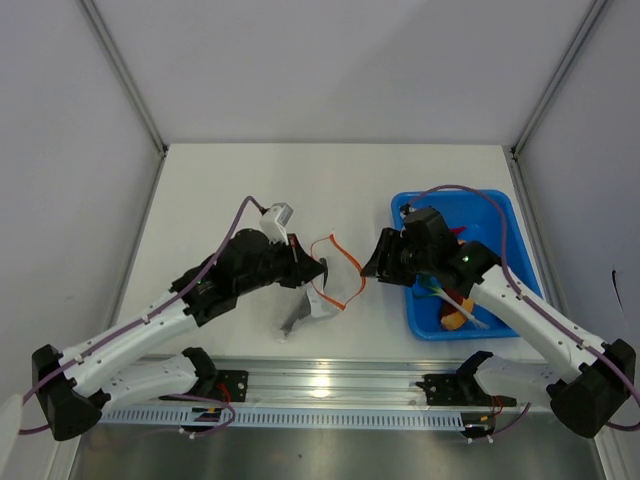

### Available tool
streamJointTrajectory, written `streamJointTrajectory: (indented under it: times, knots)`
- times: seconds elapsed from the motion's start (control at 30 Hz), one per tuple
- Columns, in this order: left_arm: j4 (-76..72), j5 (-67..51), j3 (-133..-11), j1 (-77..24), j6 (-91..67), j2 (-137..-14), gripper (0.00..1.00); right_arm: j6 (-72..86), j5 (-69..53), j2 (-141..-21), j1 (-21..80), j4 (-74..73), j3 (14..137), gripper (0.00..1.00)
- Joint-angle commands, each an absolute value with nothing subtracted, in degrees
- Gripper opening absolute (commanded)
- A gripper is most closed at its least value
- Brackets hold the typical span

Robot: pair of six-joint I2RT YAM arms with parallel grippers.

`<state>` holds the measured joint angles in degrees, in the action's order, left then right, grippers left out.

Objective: Place the food in the zip-top bag and seal the zipper
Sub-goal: Adjust the zipper food storage bag at the center of the board.

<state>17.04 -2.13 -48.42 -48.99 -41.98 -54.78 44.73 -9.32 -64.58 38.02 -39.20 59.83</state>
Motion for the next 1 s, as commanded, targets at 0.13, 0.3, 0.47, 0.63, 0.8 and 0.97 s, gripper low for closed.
streamJointTrajectory:
  times: [0.13, 0.3, 0.47, 0.63, 0.8, 0.97]
  knots:
    - [15.12, -3.95, -48.87, -48.69, -42.27, -53.87, 0.01, 44.65, -8.35, -62.75, 38.14, -35.87, 53.80, 0.53]
    - [15.12, -4.48, -48.69, -48.69, -42.63, -54.05, 0.01, 45.79, -11.77, -64.33, 38.23, -31.12, 51.16, 0.52]
    - [14.77, -5.01, -48.95, -48.69, -42.63, -54.40, 0.01, 45.62, -13.36, -67.84, 39.11, -27.43, 51.24, 0.45]
    - [15.20, -6.15, -49.04, -48.69, -42.37, -54.67, 0.01, 43.52, -15.21, -70.75, 39.29, -26.27, 53.87, 0.00]
    - [19.15, -6.94, -50.97, -48.69, -41.92, -51.51, 0.00, 42.36, -11.42, -67.77, 42.80, -32.25, 66.78, 0.00]
    - [18.28, -9.66, -51.86, -48.78, -42.01, -48.16, 0.01, 45.52, -16.08, -68.81, 43.42, -34.89, 74.87, 0.00]
